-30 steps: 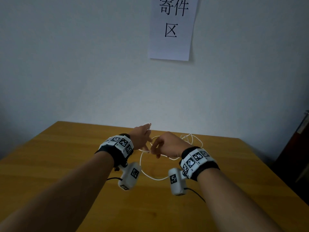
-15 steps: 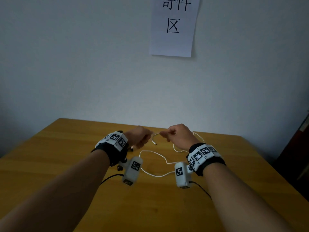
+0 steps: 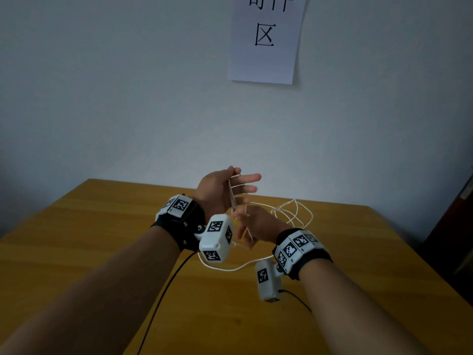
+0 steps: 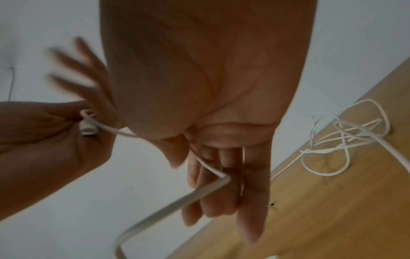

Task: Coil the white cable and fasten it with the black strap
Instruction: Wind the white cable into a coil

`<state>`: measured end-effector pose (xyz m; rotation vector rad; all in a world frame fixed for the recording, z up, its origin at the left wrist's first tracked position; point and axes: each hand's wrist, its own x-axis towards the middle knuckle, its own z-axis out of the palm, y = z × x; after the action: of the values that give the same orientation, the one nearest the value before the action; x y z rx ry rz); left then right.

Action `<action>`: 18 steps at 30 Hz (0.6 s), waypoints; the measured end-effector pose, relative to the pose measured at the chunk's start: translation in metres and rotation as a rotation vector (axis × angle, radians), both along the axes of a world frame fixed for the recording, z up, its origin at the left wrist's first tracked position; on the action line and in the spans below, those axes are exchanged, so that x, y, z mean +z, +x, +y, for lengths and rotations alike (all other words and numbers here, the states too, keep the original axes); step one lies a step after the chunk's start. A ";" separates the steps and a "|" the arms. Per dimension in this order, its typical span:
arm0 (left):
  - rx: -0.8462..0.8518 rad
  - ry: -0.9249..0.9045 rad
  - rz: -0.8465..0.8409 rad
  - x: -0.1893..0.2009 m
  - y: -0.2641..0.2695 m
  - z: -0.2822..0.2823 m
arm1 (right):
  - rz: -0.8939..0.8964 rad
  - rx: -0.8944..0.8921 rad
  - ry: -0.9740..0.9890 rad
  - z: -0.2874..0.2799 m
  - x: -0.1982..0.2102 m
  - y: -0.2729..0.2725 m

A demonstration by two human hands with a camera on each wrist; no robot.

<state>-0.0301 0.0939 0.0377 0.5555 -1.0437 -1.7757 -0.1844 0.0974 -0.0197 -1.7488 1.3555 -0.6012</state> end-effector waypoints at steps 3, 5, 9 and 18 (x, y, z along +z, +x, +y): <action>-0.008 -0.076 0.020 -0.003 -0.002 -0.002 | 0.123 0.083 0.046 0.002 0.002 0.005; 0.050 -0.114 -0.049 -0.007 -0.002 -0.003 | 0.182 0.105 0.061 0.004 0.006 0.008; 0.195 -0.206 -0.268 -0.012 -0.002 -0.002 | 0.333 0.138 -0.004 0.009 0.017 0.011; 0.329 -0.710 -1.205 -0.023 0.000 -0.013 | 0.278 0.061 -0.119 0.007 0.030 0.002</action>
<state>-0.0303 0.0809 0.0143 1.2706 -2.0907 -0.5560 -0.1825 0.1049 0.0105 -2.0212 1.4711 -0.4237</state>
